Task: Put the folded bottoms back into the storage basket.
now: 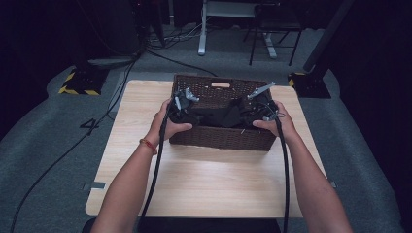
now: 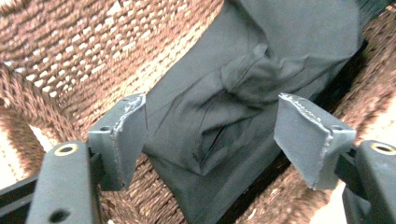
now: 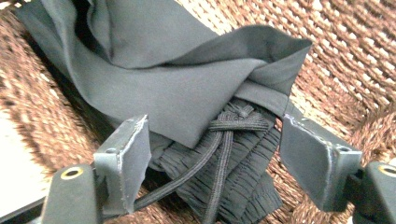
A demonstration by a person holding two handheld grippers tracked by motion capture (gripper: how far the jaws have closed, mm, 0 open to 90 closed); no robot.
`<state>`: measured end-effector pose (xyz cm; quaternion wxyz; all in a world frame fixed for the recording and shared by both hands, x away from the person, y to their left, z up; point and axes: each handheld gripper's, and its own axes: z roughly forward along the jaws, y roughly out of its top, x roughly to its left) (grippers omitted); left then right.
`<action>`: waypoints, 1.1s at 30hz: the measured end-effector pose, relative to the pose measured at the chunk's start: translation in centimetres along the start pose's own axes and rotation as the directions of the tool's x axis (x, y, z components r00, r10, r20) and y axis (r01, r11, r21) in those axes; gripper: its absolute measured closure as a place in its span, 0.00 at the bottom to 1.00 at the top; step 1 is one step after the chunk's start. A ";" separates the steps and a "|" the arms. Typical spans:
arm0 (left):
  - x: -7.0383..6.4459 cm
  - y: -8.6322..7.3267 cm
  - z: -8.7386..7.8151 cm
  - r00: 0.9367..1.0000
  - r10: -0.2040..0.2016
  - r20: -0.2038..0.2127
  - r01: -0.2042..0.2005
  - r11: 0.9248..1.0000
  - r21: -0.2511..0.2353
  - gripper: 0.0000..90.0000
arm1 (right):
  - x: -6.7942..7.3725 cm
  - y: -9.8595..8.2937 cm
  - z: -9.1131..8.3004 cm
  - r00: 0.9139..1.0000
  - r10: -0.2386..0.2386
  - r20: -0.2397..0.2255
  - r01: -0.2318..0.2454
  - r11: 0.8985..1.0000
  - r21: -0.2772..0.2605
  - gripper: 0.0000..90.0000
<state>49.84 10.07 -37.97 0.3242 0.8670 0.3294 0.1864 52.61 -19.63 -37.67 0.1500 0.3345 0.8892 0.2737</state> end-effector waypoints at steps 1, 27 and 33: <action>0.0 0.0 0.0 1.000 0.000 0.000 0.000 1.000 0.000 0.27 | 0.0 0.0 0.0 1.000 0.000 0.000 0.000 1.000 0.000 0.28; -2.5 -0.7 -4.7 0.996 0.086 -0.012 -0.087 0.991 -0.101 0.22 | 1.7 -2.8 -5.8 0.995 -0.042 0.088 0.058 0.982 -0.182 0.30; -3.0 -1.4 -5.3 0.994 0.109 -0.015 -0.110 0.988 -0.111 0.21 | 2.0 -3.6 -6.4 0.991 -0.063 0.121 0.085 0.979 -0.187 0.31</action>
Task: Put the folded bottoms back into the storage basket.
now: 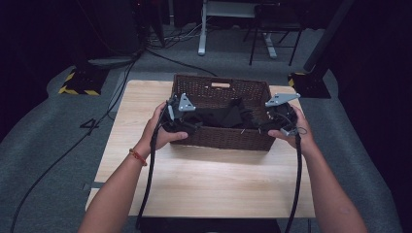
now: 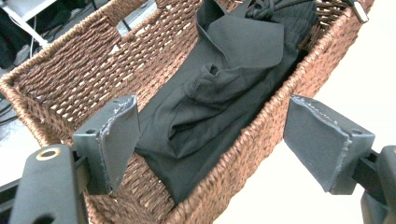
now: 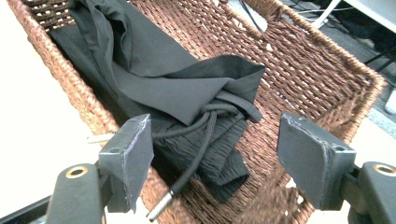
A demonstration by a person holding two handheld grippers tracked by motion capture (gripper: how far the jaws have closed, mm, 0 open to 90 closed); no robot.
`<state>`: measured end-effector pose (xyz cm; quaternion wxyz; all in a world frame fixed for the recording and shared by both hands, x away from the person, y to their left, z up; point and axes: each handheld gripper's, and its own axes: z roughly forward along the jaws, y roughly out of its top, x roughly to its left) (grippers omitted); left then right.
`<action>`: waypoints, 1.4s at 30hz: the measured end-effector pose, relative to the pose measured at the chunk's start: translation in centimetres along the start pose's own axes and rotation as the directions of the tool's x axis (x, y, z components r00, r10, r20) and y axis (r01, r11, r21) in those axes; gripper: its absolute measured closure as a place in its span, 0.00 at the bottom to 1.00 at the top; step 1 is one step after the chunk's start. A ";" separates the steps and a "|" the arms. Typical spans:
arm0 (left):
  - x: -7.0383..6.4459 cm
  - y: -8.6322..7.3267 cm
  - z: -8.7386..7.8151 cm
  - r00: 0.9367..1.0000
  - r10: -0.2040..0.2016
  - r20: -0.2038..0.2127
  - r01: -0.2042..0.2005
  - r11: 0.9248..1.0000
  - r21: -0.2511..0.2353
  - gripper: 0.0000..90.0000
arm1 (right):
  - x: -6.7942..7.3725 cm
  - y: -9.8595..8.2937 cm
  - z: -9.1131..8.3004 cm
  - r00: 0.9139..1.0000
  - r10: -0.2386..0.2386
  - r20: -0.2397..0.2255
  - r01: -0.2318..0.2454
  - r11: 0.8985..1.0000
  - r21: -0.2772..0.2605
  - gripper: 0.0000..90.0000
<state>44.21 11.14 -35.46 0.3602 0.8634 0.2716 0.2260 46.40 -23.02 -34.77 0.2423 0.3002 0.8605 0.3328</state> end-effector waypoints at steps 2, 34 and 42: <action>-0.2 -0.2 -0.3 1.000 0.010 0.000 -0.010 1.000 0.003 0.21 | 0.1 -0.3 -0.3 1.000 0.002 0.002 -0.002 1.000 -0.006 0.31; -4.6 -5.4 -3.3 0.995 0.100 -0.017 -0.099 0.995 0.018 0.19 | 3.1 -6.4 -4.1 0.997 -0.040 0.064 0.042 0.999 -0.033 0.29; -5.0 -7.7 -3.4 0.994 0.105 -0.032 -0.103 0.993 0.053 0.20 | 3.9 -8.5 -4.9 0.995 -0.034 0.090 0.038 0.998 -0.043 0.28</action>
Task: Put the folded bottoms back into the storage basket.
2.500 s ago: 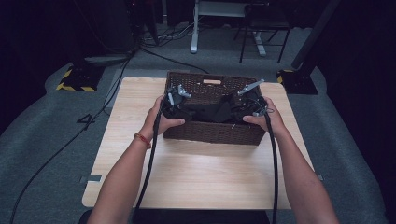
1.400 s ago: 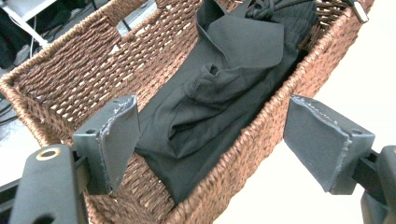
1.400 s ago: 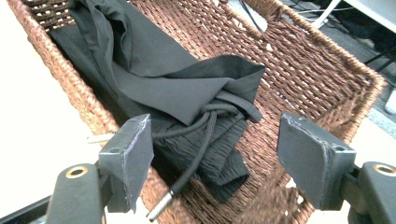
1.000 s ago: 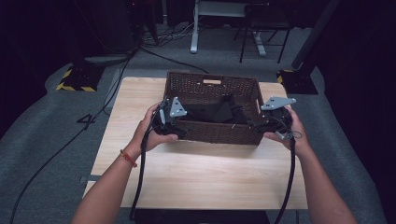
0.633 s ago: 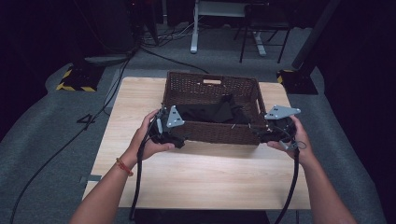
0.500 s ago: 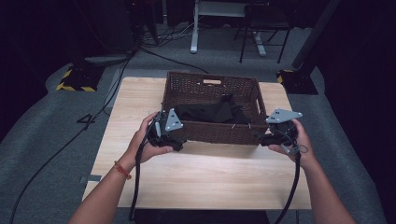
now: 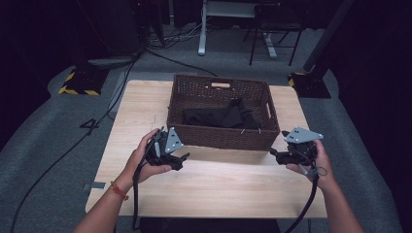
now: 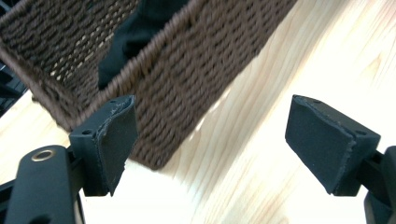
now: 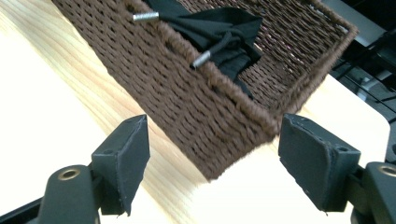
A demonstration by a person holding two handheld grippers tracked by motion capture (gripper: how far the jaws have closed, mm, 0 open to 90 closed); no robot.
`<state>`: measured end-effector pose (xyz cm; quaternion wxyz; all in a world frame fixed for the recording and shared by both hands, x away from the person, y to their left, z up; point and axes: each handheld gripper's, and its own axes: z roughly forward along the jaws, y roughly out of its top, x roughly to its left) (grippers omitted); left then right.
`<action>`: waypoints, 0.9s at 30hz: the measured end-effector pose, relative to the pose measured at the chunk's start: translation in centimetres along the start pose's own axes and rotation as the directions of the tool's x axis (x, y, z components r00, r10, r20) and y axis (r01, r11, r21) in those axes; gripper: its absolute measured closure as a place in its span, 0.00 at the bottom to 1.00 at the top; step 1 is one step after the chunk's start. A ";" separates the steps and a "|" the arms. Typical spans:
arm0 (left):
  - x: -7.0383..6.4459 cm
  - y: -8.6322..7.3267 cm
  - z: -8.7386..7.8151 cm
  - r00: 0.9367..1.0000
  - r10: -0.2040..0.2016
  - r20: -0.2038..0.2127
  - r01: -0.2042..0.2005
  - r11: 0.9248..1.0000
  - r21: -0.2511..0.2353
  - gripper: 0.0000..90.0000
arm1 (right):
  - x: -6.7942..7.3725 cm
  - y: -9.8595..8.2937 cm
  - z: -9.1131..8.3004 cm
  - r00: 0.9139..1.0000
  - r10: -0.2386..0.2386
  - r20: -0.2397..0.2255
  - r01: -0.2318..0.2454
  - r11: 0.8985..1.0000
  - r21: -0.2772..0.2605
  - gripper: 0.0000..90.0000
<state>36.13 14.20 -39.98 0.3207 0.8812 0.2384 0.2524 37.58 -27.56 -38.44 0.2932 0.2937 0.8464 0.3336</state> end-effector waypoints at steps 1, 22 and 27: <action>-0.1 -0.4 0.0 1.000 0.000 -0.003 0.000 1.000 0.004 0.20 | 0.1 -0.2 -0.1 1.000 0.002 0.007 -0.002 1.000 0.001 0.28; -0.4 -7.4 1.1 0.997 -0.063 -0.046 0.068 0.991 0.115 0.20 | 0.6 -8.5 1.1 0.988 0.155 -0.020 -0.154 0.986 0.059 0.26; -0.2 -8.9 1.1 0.995 -0.094 -0.045 0.099 0.987 0.123 0.20 | 0.5 -10.0 1.5 0.983 0.180 -0.017 -0.179 0.981 0.080 0.26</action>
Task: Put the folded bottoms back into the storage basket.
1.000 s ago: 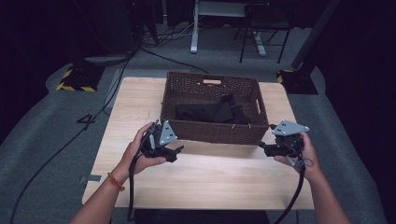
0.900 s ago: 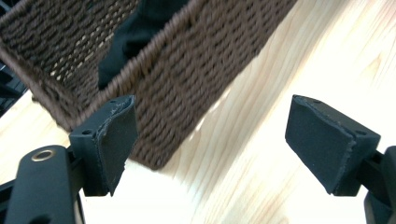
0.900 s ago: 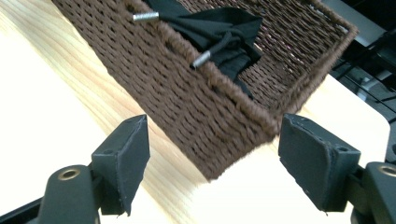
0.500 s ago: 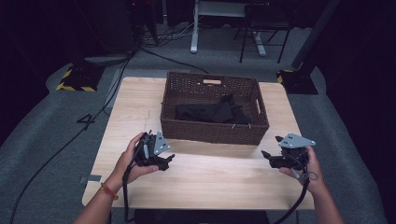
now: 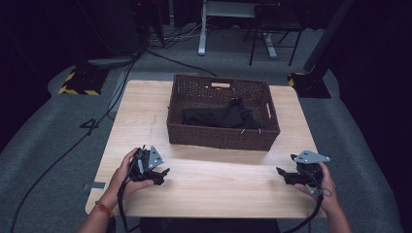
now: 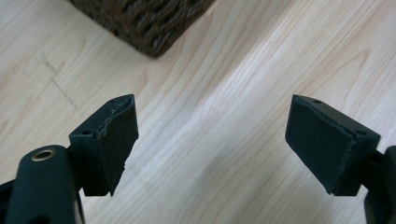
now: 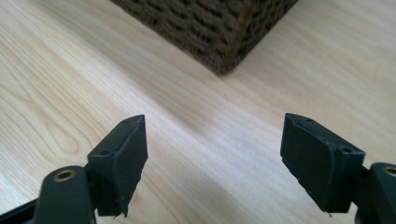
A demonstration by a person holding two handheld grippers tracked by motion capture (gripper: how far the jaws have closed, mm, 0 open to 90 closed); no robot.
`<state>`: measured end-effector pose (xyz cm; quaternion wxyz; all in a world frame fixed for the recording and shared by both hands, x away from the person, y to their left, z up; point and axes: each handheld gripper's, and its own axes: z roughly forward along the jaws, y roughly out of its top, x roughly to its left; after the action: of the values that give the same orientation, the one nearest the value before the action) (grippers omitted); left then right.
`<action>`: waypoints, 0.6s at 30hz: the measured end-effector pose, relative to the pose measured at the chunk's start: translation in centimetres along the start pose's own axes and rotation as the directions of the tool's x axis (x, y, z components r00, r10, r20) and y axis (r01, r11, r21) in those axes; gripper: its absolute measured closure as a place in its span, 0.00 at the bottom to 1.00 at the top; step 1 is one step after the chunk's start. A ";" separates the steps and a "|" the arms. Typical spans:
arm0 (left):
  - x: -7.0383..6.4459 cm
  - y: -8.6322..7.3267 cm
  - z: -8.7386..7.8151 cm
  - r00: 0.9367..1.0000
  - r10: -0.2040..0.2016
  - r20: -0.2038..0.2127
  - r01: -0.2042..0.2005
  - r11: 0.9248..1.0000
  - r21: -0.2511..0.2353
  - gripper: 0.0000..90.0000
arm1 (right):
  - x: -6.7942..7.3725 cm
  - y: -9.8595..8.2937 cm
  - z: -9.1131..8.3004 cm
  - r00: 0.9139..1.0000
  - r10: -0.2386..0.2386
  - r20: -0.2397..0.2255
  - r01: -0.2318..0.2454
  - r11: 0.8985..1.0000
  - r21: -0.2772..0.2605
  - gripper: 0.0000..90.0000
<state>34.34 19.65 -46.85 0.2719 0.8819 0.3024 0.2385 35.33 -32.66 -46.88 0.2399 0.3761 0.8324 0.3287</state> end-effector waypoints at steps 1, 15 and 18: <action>0.1 -0.3 0.0 1.000 -0.003 -0.001 0.003 1.000 0.001 0.20 | -0.2 -0.5 0.2 1.000 0.013 0.005 -0.013 1.000 0.005 0.26; 1.9 -4.9 -0.4 0.981 -0.186 0.048 0.186 0.983 0.002 0.19 | -1.6 -4.7 0.0 0.990 0.142 0.004 -0.142 0.990 0.021 0.24; 2.2 -5.7 -0.1 0.972 -0.227 0.066 0.227 0.974 0.014 0.19 | -2.0 -5.5 -0.4 0.982 0.188 -0.002 -0.188 0.982 0.008 0.23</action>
<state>33.49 24.92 -49.77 0.3047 0.8498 0.3928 0.1753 33.69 -37.10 -50.29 0.2051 0.4534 0.7949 0.3472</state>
